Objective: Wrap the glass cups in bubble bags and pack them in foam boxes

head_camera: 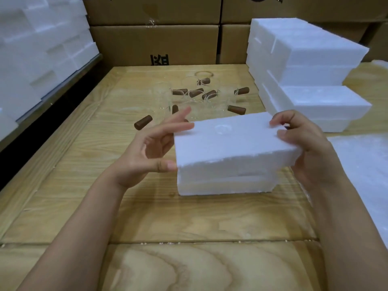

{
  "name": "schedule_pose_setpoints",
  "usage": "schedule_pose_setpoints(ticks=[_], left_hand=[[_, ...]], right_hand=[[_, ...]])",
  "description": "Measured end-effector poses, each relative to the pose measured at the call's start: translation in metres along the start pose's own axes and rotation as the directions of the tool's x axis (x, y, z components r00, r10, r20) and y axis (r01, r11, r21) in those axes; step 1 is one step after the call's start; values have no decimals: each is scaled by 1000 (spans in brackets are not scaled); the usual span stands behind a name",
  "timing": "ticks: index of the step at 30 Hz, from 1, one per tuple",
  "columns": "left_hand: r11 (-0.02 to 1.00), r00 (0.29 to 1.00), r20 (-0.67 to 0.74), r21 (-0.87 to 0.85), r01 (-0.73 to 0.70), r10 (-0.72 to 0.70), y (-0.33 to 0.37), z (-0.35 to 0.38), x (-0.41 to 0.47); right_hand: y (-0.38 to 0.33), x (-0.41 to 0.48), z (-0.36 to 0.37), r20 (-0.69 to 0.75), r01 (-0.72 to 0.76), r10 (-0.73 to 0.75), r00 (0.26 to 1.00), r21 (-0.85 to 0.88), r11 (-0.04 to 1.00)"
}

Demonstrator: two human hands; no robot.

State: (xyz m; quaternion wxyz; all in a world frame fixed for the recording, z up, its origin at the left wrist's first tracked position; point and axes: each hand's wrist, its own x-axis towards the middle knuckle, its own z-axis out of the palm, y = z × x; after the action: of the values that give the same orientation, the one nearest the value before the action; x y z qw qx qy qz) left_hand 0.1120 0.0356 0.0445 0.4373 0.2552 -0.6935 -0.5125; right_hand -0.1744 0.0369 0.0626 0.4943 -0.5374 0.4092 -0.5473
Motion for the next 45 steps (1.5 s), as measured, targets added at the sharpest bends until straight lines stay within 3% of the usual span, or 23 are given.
schedule_pose_setpoints(ticks=[26,29,35,41,45], left_hand=[[982,982,8,-36,187,-187,-6,-13,-3],[978,977,-48,-5,206,-206,-9,-8,-2],[973,974,-22,42,227,-226,-13,-6,-3],[972,973,-42,55,227,-225,-14,-4,-5],[977,975,-84,48,210,-206,-10,-2,-6]], right_hand=[[18,-1,-2,49,48,-34,998,-321,946],[18,-1,-2,54,41,-24,998,-341,939],[19,-3,-6,77,10,23,997,-400,916],[19,-1,-7,71,-14,42,997,-362,932],[21,4,-8,-76,-59,50,996,-122,991]])
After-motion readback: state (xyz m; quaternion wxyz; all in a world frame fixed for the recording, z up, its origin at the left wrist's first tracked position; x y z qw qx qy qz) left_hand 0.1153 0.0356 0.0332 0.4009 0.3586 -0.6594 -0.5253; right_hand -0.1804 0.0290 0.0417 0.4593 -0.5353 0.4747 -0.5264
